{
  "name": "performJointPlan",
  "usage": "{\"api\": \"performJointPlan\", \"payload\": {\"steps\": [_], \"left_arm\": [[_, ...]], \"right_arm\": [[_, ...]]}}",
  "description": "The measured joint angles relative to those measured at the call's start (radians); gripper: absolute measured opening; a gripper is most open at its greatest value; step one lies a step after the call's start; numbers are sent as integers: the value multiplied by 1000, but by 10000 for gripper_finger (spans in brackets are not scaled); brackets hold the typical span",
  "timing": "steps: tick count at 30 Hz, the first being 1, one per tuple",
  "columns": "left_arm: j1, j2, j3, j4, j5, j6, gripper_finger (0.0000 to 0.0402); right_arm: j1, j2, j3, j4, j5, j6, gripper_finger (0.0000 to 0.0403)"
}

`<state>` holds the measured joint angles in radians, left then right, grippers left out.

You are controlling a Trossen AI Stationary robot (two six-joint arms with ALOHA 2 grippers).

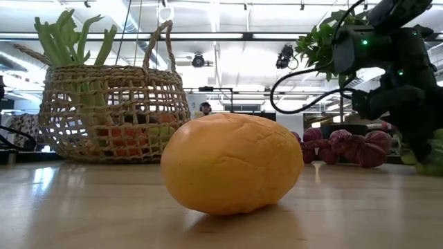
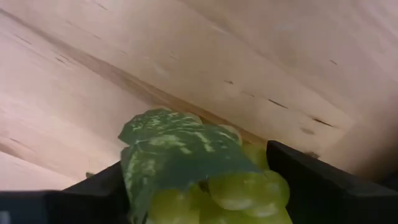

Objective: Build produce basket
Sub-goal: Put the green grapes into the brown basket

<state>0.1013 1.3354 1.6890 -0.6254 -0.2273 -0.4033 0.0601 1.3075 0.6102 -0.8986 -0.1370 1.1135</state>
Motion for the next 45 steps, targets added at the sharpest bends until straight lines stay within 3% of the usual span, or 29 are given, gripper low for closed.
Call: {"api": "performJointPlan", "payload": {"steps": [15,25,32,38,45], "left_arm": [[9,0,0,1,-80,7,313],[8,0,0,1,-80,56,313],[8,0,0,0,-81,135,313],[8,-24,1,2,-80,161,314],[9,-11,2,-23,-51,-29,314]], "right_arm": [[0,0,127,1,15,-72,149],[-22,-1,356,27,100,-88,115],[-65,-1,528,304,220,-119,114],[-133,-2,577,606,275,-150,114],[-212,0,579,857,239,-198,114]]}}
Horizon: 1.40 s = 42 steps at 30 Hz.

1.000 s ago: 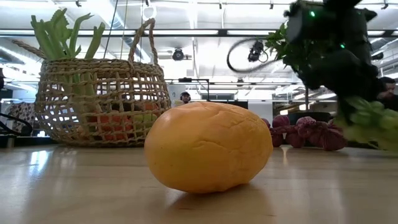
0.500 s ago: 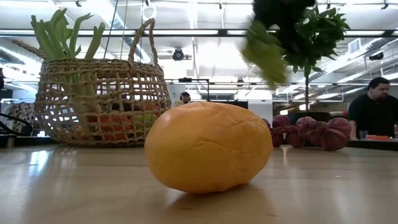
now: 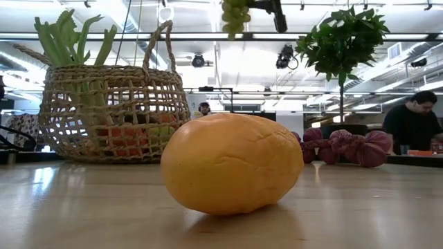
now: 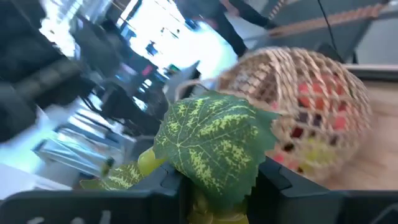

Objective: Build produce basket
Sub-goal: Put the green grapes into the brown basket

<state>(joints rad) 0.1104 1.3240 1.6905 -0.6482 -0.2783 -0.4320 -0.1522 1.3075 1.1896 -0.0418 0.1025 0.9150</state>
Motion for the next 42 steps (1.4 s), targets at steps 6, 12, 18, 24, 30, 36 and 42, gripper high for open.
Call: {"api": "performJointPlan", "payload": {"steps": [6,12,18,24,30,36,42], "left_arm": [[-9,60,-2,-1,63,-70,314],[-24,120,-2,66,62,-31,314],[-13,142,-1,151,25,2,314],[5,144,-1,143,23,7,314],[5,144,-1,143,-9,32,313],[5,153,-1,142,-11,33,301],[5,152,-1,143,-18,33,228]], "right_arm": [[-36,1,0,111,-22,7,114],[-49,1,0,215,-26,24,114],[-49,1,0,211,-49,24,114],[-49,2,0,227,-69,24,114],[-49,2,0,238,-74,24,114],[-49,2,0,243,-81,25,114],[-49,2,0,244,-88,25,114]]}}
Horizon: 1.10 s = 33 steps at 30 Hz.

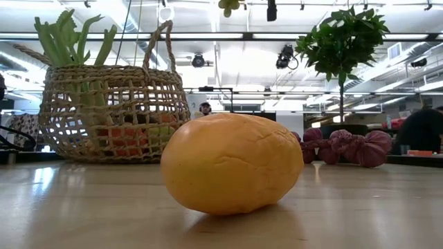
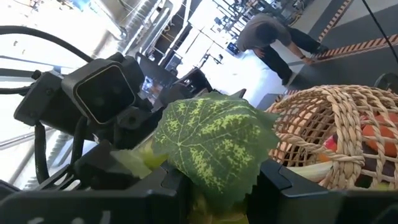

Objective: Build produce basket
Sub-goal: Put the green grapes into the brown basket

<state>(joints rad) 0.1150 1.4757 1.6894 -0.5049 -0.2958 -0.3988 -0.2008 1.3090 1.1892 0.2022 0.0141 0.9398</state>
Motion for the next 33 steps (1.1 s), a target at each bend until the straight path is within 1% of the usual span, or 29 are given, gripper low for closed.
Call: {"api": "performJointPlan", "payload": {"steps": [10,12,13,16,19,21,23,25,28,31,33], "left_arm": [[-1,-1,0,6,4,5,50],[-1,-4,0,6,4,20,20],[-1,-5,0,7,4,27,12],[4,-14,0,3,6,42,14],[13,-23,0,2,4,45,17],[24,-40,-2,-27,3,45,11],[36,-56,1,-22,-4,45,6],[55,-80,-1,-65,-7,51,6],[80,-111,-1,-95,-13,56,7],[102,-151,0,-135,-15,64,6],[114,-183,-1,-192,-21,64,5]], "right_arm": [[0,0,0,1,0,0,116],[-1,0,0,8,-2,-7,121],[-1,0,0,13,-7,-18,125],[-1,-4,0,15,-15,-35,148],[0,-12,0,15,-33,-48,183],[-1,-19,0,15,-40,-51,208],[-4,-24,0,10,-63,-51,230],[-10,-27,0,9,-101,-52,249],[-25,-33,0,8,-164,-50,269],[-32,-41,0,12,-198,-45,280],[-34,-44,0,14,-205,-45,282]]}}
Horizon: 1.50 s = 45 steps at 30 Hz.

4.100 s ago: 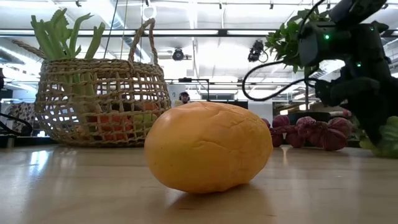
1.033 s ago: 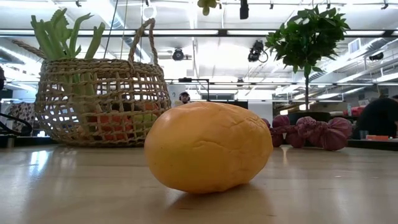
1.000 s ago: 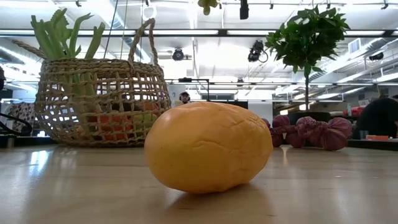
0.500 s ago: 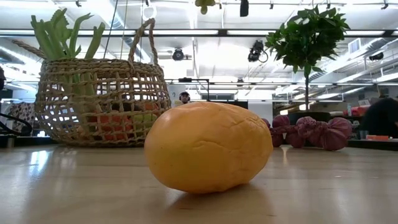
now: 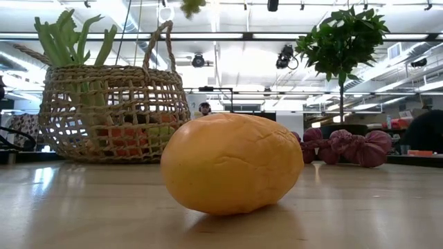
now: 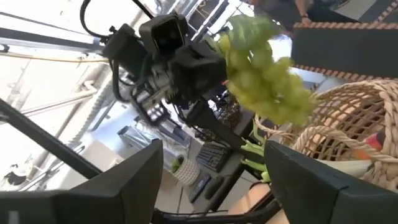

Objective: Build produce basket
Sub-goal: Put the green grapes into the brown basket, then put the yellow mango into the brown basket

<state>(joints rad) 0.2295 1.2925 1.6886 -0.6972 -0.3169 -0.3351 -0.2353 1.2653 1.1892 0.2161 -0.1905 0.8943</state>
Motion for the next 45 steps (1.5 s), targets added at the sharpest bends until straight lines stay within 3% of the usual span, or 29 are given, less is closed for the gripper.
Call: {"api": "performJointPlan", "payload": {"steps": [12,18,21,26,35,41,45], "left_arm": [[4,-134,1,-350,-112,-99,6],[4,-140,1,-528,-108,-154,9],[4,-131,1,-599,-71,-179,34],[2,-123,1,-701,-45,-216,115],[2,-129,1,-693,10,-237,233],[-7,-147,1,-598,170,-246,261],[-84,-148,1,-510,197,-249,259]], "right_arm": [[-13,-7,0,-31,-16,-1,280],[-22,-6,0,-83,-15,-6,280],[-22,-6,0,-112,-15,-7,280],[-22,-6,0,-127,-3,-8,280],[-20,-6,0,-266,17,-8,280],[31,-5,0,-319,17,12,280],[74,-5,0,-353,17,18,280]]}}
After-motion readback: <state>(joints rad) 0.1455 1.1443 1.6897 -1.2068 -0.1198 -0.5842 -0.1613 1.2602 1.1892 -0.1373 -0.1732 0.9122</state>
